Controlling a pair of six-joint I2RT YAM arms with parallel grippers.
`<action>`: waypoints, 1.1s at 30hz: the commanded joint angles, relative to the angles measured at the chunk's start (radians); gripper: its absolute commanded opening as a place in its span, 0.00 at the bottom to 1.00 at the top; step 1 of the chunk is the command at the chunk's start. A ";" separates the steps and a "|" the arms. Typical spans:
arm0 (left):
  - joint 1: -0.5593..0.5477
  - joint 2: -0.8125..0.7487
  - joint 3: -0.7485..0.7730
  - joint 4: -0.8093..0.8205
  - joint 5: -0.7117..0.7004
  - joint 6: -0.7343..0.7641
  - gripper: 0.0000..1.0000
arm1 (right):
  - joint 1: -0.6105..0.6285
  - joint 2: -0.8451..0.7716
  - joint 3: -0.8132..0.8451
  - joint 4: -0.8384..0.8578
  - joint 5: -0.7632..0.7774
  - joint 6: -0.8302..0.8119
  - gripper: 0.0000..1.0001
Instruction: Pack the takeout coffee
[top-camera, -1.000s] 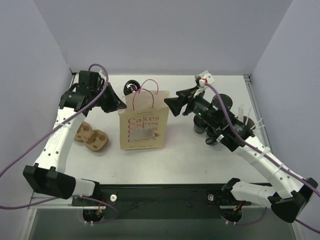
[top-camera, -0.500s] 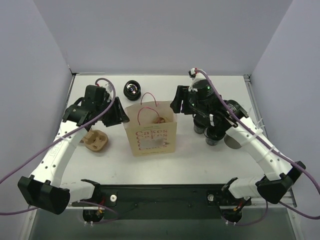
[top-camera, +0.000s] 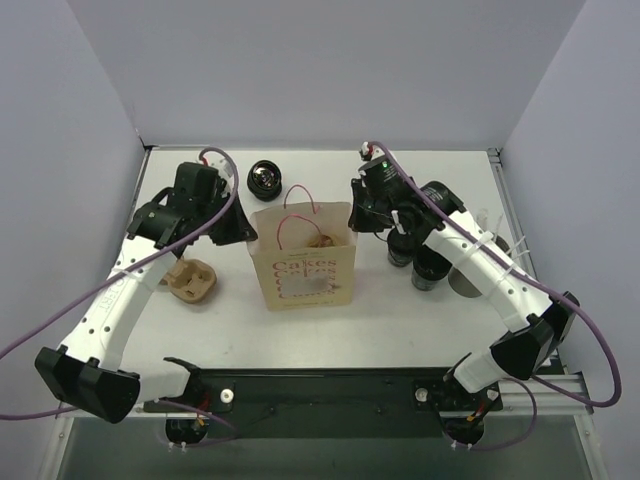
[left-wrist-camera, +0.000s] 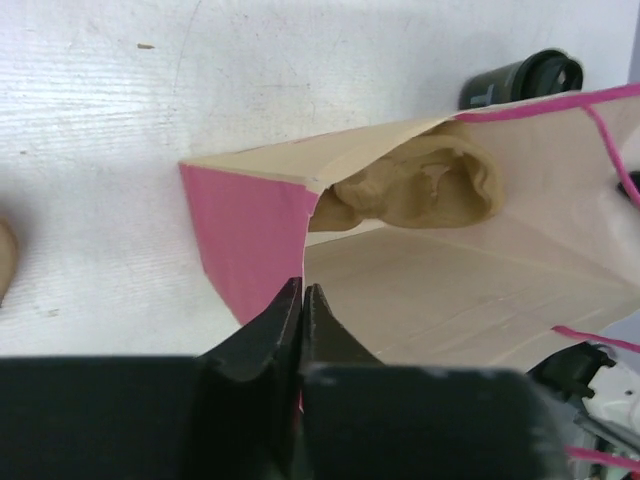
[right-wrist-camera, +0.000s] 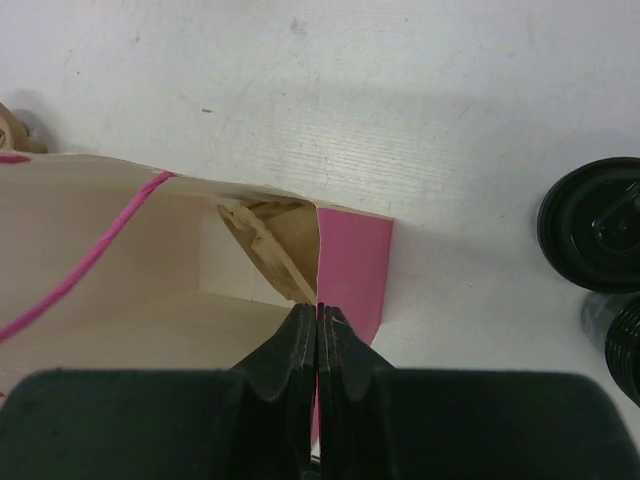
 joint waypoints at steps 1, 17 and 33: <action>-0.025 0.030 0.136 -0.031 -0.065 0.047 0.00 | 0.007 -0.023 0.094 -0.048 0.058 -0.001 0.00; -0.092 -0.061 0.222 -0.106 -0.360 0.075 0.67 | 0.038 -0.167 -0.131 0.217 0.087 -0.127 0.00; -0.037 -0.055 0.209 -0.226 -0.545 -0.040 0.72 | 0.175 -0.447 -0.665 0.826 0.055 -0.329 0.00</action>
